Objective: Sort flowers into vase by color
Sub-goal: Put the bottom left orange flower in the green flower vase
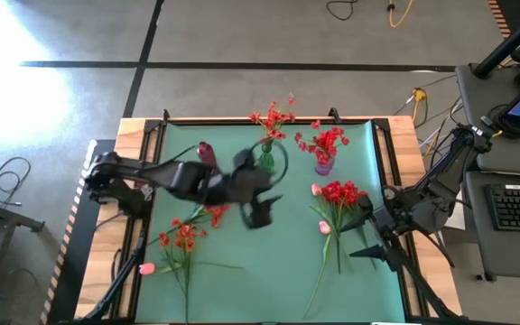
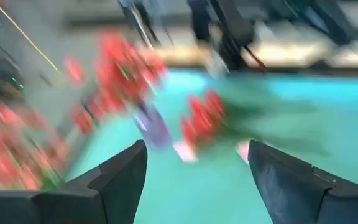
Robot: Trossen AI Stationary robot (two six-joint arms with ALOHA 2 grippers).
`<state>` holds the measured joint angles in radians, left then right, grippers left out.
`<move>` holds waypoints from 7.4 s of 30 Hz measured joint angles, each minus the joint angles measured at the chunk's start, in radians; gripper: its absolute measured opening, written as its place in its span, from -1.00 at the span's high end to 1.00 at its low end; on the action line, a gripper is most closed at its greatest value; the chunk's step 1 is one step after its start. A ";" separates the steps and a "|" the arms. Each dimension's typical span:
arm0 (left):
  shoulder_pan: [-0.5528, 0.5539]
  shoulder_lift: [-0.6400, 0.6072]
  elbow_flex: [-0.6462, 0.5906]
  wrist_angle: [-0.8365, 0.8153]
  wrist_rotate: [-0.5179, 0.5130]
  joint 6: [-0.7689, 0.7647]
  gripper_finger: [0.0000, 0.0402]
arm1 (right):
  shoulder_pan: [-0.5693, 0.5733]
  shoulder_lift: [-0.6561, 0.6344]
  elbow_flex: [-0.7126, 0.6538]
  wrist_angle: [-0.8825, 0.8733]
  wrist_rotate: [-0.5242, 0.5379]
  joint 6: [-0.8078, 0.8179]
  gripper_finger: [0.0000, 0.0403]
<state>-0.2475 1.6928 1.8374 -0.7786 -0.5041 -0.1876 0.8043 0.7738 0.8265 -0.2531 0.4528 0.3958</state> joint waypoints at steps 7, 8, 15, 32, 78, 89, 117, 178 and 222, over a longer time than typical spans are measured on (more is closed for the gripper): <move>-0.204 -0.025 0.000 -0.378 0.067 -0.403 -0.31 | 0.000 0.019 0.000 -0.009 0.028 0.007 -0.50; -0.230 -0.021 0.000 -0.422 0.083 -0.439 -0.31 | 0.000 0.023 0.000 -0.007 0.028 0.017 -0.50; -0.365 0.017 -0.001 -0.601 0.099 -0.838 -0.31 | 0.000 0.068 0.000 -0.003 0.091 0.171 -0.50; -0.600 0.145 -0.072 -0.704 0.131 -1.771 -0.31 | 0.000 0.119 0.000 0.000 0.107 0.233 -0.50; -0.732 0.467 -0.205 -0.668 0.365 -2.136 -0.23 | -0.093 0.288 0.000 -0.125 -0.068 0.457 -0.50; -0.733 0.467 -0.310 -0.558 0.367 -2.134 -0.22 | -0.093 0.288 0.000 -0.124 -0.068 0.443 -0.50; -0.734 0.462 -0.285 -0.644 0.374 -2.112 0.97 | -0.093 0.288 0.000 -0.124 -0.068 0.430 -0.50; -0.299 0.409 0.503 -0.190 0.051 0.367 1.00 | -0.028 0.288 0.000 -0.082 -0.143 0.256 -0.50; -0.200 -0.287 -1.371 2.148 0.090 0.611 1.00 | -0.284 0.378 0.000 0.546 0.064 -0.379 -0.50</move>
<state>-0.4476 1.4059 0.4667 1.3699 -0.4142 0.4233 0.5201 1.1520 0.8266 0.2929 0.5164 0.0169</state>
